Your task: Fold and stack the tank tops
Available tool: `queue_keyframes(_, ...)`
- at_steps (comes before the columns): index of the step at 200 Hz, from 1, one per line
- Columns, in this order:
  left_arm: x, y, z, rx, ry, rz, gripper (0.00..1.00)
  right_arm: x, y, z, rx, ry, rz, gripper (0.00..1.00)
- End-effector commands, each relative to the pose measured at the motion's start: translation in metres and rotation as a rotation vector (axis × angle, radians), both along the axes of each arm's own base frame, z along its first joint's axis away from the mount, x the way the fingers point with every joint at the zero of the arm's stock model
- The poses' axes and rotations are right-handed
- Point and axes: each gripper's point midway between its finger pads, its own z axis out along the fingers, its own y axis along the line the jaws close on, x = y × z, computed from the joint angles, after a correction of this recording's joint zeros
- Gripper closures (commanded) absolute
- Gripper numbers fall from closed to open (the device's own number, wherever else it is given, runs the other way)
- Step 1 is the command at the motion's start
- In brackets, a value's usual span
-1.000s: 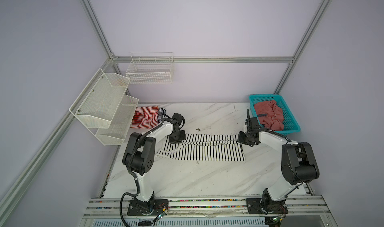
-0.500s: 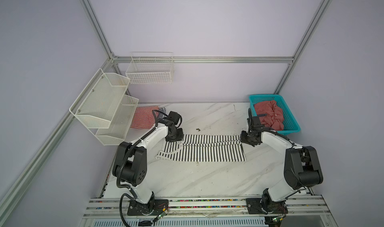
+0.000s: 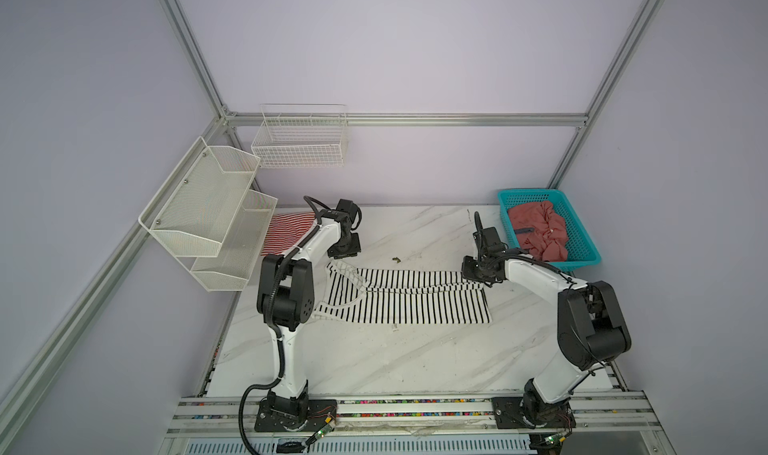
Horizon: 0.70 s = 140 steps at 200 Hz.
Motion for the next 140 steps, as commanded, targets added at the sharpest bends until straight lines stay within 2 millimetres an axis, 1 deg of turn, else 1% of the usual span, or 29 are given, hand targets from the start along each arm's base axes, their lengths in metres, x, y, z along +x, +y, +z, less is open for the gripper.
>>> queue_keyframes(1, 0.025, 0.018, 0.028, 0.031, -0.059, 0.014, 0.67, 0.005, 0.013, -0.008, 0.021, 0.007, 0.011, 0.84)
queue_keyframes(15, 0.027, 0.022, 0.024, 0.031, -0.046, 0.018, 0.68, 0.003, 0.018, -0.017, 0.026, 0.022, 0.020, 0.84)
queue_keyframes(31, 0.022, 0.025, 0.019, 0.038, -0.032, 0.024, 0.68, 0.001, 0.020, -0.026, 0.031, 0.038, 0.024, 0.84)
queue_keyframes(63, 0.002, 0.034, 0.001, 0.079, 0.026, 0.032, 0.68, -0.006, 0.019, -0.045, 0.023, 0.072, 0.024, 0.84)
queue_keyframes(94, -0.016, 0.045, -0.008, 0.112, 0.056, 0.051, 0.68, -0.014, 0.015, -0.061, 0.006, 0.108, 0.020, 0.84)
queue_keyframes(118, -0.027, 0.049, -0.015, 0.116, 0.073, 0.063, 0.68, -0.022, 0.013, -0.072, -0.001, 0.135, 0.017, 0.84)
queue_keyframes(140, -0.036, 0.053, -0.024, 0.117, 0.097, 0.073, 0.68, -0.028, 0.010, -0.077, -0.007, 0.148, 0.014, 0.84)
